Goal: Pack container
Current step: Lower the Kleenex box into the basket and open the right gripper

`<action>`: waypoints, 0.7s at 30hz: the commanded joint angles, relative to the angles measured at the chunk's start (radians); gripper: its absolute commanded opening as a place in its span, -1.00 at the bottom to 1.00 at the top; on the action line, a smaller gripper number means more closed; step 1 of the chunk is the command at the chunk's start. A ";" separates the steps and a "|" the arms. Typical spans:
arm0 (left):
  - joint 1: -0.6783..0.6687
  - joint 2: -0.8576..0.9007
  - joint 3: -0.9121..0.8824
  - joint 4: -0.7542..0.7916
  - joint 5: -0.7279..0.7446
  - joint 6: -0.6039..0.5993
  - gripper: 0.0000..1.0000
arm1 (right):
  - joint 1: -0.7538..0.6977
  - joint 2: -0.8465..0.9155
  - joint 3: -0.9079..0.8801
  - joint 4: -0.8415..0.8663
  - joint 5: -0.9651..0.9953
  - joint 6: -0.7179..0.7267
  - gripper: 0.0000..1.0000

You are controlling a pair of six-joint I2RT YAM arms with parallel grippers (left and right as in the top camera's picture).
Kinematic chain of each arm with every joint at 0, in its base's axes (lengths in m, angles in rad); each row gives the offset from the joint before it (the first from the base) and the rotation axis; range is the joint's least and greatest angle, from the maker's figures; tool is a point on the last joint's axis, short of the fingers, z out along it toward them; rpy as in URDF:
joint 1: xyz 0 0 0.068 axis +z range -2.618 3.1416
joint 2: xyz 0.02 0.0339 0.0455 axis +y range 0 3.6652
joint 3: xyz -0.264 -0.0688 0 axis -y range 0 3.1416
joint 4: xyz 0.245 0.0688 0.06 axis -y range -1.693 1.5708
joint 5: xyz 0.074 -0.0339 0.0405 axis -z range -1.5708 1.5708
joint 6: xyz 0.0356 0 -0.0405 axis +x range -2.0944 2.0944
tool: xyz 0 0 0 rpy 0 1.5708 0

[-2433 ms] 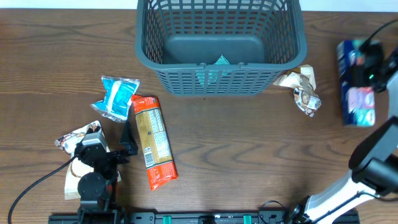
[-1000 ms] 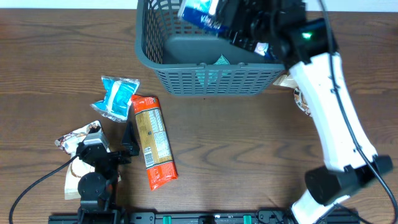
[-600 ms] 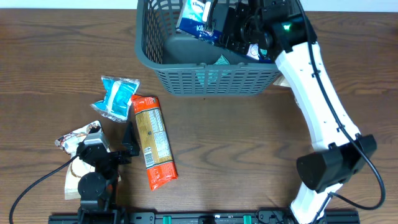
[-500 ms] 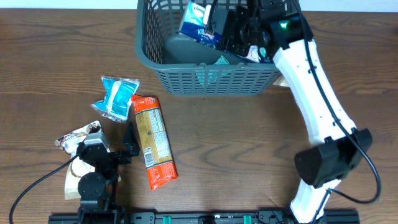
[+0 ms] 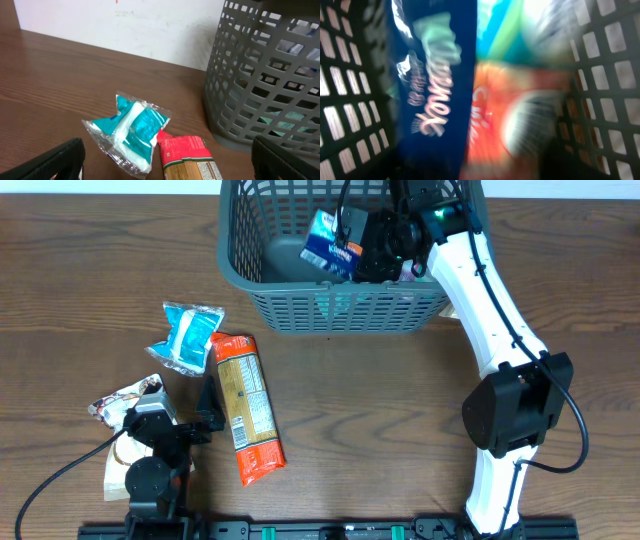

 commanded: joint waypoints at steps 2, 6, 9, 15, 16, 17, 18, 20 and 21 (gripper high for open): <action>0.005 0.003 -0.020 -0.036 -0.004 -0.002 0.97 | -0.006 -0.016 0.019 0.003 -0.014 0.005 0.35; 0.005 0.003 -0.020 -0.036 -0.003 -0.002 0.97 | -0.006 -0.018 0.019 0.005 -0.014 0.005 0.36; 0.005 0.003 -0.020 -0.036 -0.004 -0.002 0.97 | -0.006 -0.029 0.033 0.012 -0.014 0.019 0.34; 0.005 0.003 -0.020 -0.036 -0.003 -0.002 0.97 | -0.041 -0.090 0.138 0.101 0.000 0.137 0.37; 0.005 0.003 -0.020 -0.036 -0.003 -0.002 0.97 | -0.050 -0.100 0.157 0.124 0.017 0.173 0.39; 0.005 0.003 -0.020 -0.036 -0.003 -0.002 0.97 | -0.063 -0.114 0.179 0.149 0.043 0.224 0.40; 0.005 0.003 -0.020 -0.036 -0.003 -0.002 0.97 | -0.078 -0.130 0.202 0.175 0.077 0.277 0.40; 0.005 0.003 -0.020 -0.040 -0.003 -0.002 0.97 | -0.108 -0.158 0.234 0.219 0.137 0.359 0.43; 0.005 0.004 -0.020 -0.040 -0.003 -0.002 0.97 | -0.129 -0.177 0.248 0.242 0.170 0.397 0.43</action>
